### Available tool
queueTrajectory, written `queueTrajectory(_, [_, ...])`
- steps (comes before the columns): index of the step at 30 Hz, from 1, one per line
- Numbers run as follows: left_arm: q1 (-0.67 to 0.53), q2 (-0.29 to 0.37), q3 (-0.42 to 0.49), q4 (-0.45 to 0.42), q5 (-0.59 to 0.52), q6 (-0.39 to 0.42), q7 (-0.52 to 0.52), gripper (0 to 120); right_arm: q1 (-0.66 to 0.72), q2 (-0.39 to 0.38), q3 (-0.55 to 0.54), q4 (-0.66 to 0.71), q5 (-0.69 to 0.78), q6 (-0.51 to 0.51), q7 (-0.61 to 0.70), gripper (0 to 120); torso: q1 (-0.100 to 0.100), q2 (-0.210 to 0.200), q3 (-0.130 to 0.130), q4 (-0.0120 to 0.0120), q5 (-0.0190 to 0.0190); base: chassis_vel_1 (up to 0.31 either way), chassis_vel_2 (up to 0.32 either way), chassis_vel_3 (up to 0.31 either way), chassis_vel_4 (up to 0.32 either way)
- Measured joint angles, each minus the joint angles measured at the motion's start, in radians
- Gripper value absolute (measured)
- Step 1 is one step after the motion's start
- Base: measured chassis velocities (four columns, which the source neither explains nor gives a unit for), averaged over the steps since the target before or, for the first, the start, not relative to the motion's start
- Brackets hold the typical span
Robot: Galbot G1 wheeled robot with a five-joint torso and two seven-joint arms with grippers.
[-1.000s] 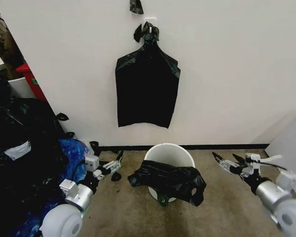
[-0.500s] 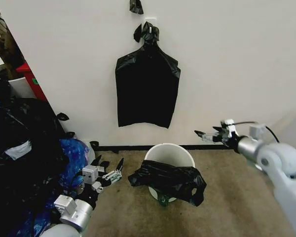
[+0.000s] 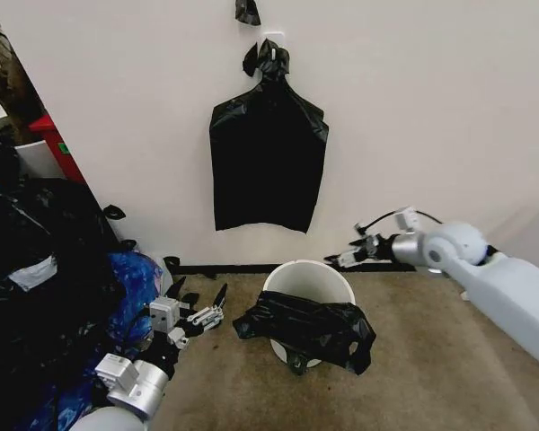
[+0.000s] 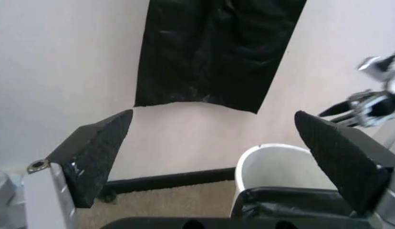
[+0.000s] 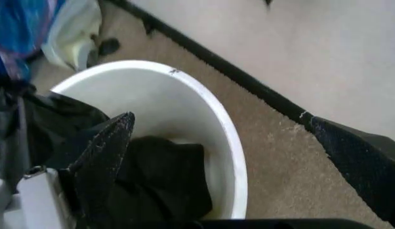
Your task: Place the garbage bag over the trash bin.
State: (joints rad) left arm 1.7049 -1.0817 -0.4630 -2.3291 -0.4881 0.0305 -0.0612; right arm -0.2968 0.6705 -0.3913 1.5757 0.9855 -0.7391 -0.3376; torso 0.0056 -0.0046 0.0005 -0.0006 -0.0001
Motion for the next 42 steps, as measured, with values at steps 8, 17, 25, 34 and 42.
queueTrajectory(8, [-0.027, -0.023, 0.008, 0.007, -0.008, -0.006, 0.011, 100, 0.207, 0.112, -0.299, -0.203, 0.043, 0.002, 0.023, 100, 0.000, 0.000, 0.000, 0.0003, 0.0001, 0.000, 0.000, 0.000, 0.000])
queueTrajectory(17, [-0.034, -0.043, 0.015, 0.033, -0.024, -0.025, 0.023, 100, 0.291, 0.137, -0.457, -0.243, 0.057, 0.003, 0.022, 100, 0.000, 0.000, 0.000, -0.0001, 0.0002, 0.000, 0.000, 0.000, 0.000])
queueTrajectory(25, [-0.062, -0.048, 0.025, 0.055, -0.030, -0.035, 0.037, 100, 0.290, 0.188, -0.475, -0.302, 0.055, 0.003, 0.037, 84, 0.000, 0.000, 0.000, 0.0001, 0.0002, 0.000, 0.000, 0.000, 0.000])
queueTrajectory(34, [-0.099, -0.047, 0.021, 0.053, -0.044, -0.032, 0.038, 100, 0.281, 0.209, -0.506, -0.340, 0.028, 0.004, 0.032, 48, 0.000, 0.000, 0.000, -0.0001, 0.0004, 0.000, 0.000, 0.000, 0.000])
queueTrajectory(42, [-0.085, -0.056, 0.016, 0.044, -0.040, -0.027, 0.061, 100, 0.267, 0.211, -0.490, -0.342, -0.004, 0.004, 0.026, 19, 0.000, 0.000, 0.000, 0.0003, 0.0003, 0.000, 0.000, 0.000, 0.000])
